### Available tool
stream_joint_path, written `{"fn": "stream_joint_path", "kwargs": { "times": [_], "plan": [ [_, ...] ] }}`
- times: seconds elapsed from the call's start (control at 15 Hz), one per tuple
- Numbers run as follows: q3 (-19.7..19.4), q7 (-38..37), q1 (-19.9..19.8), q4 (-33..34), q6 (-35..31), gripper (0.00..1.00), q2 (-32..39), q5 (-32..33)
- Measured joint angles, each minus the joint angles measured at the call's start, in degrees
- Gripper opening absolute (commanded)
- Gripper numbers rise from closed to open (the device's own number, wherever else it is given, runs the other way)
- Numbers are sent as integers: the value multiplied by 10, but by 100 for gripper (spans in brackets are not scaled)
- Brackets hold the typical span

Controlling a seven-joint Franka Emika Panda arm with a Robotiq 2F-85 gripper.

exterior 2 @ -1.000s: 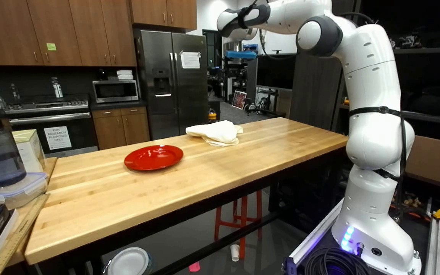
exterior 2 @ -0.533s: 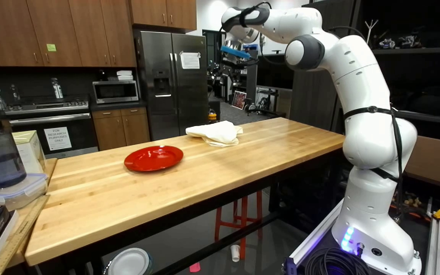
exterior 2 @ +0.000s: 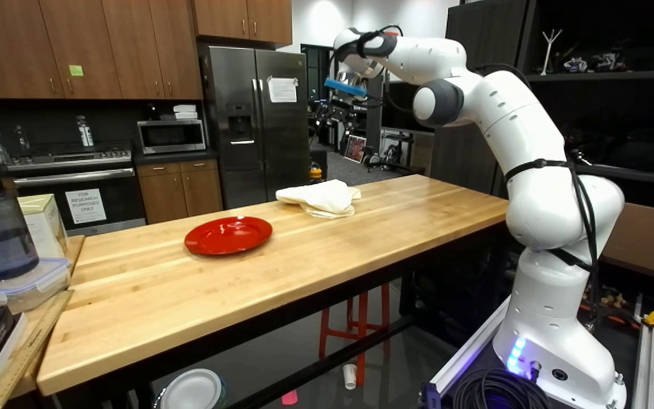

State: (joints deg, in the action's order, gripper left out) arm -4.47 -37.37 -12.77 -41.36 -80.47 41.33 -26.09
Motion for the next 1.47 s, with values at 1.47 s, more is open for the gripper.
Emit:
{"fn": "stream_joint_path", "kwargs": {
  "times": [1.47],
  "plan": [
    [-3, -206, -40, 49, 44, 100, 130, -3]
  ]
}}
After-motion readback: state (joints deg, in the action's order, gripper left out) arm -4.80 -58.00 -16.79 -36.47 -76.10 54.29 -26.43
